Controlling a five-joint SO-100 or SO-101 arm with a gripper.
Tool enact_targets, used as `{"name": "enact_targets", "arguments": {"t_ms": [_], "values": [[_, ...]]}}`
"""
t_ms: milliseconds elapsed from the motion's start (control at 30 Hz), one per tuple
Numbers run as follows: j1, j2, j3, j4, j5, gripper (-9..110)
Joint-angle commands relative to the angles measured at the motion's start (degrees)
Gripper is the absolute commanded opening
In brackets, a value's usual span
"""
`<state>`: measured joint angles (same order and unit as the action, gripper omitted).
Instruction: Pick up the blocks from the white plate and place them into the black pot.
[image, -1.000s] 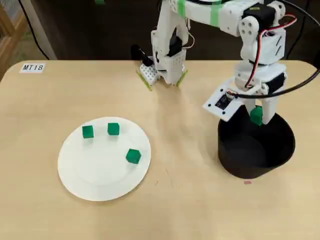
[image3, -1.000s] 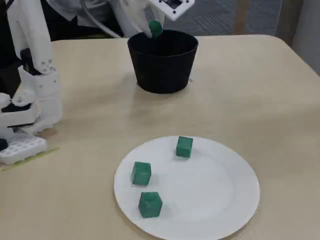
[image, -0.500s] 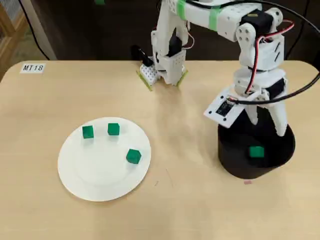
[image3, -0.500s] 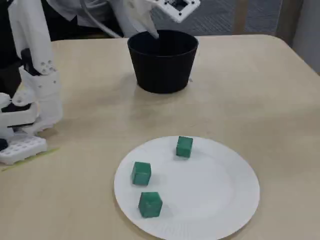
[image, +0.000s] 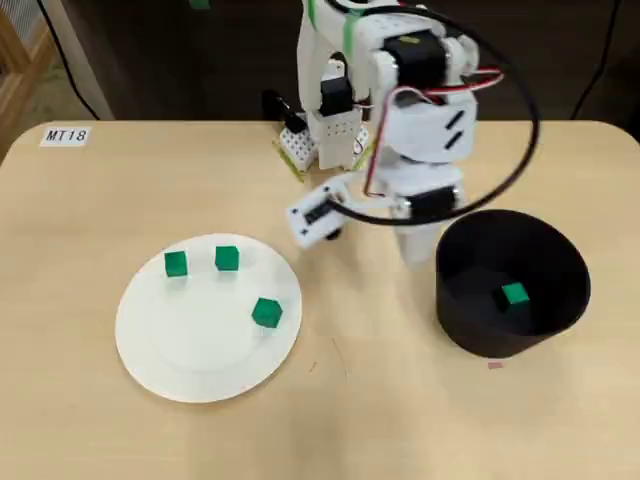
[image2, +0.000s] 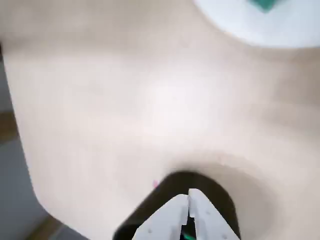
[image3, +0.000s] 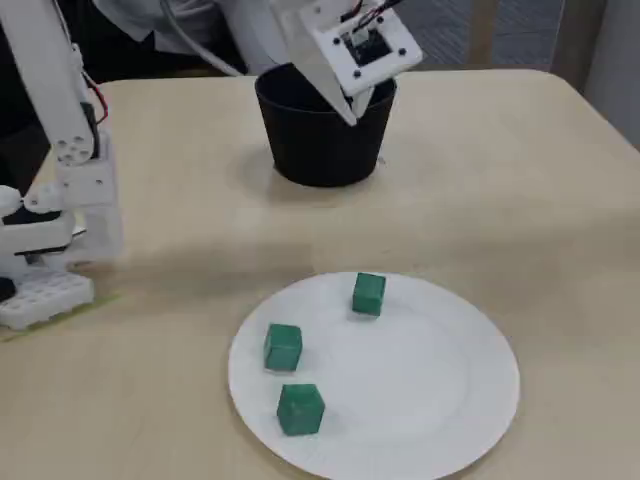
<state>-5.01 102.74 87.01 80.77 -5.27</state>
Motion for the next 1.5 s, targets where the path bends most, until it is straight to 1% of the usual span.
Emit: {"name": "enact_targets", "arguments": {"t_ms": [0, 67, 133, 267, 500, 767, 933, 967, 1067, 1133, 1300, 1467], "values": [[9.67, 9.32, 11.69, -8.00, 0.88, -2], [13.71, 13.27, 19.69, -13.36, 2.02, -2], [16.44, 11.69, 21.62, -13.97, 0.44, -2], [17.84, 6.15, 21.36, -15.03, -1.58, -2], [17.49, 1.14, 18.11, -15.82, 2.55, -2], [18.81, -3.34, 18.02, -16.35, 5.71, -2], [20.30, -4.92, 18.11, -15.82, 10.02, -2], [20.48, -5.10, 18.11, -15.73, 10.37, 1], [20.30, -5.01, 18.02, -15.21, 10.63, 18], [19.86, -5.19, 18.02, -15.64, 11.43, 24], [18.98, -8.70, 16.70, -15.47, 12.48, 30], [17.93, -13.27, 13.97, -16.17, 11.95, 33]]}}
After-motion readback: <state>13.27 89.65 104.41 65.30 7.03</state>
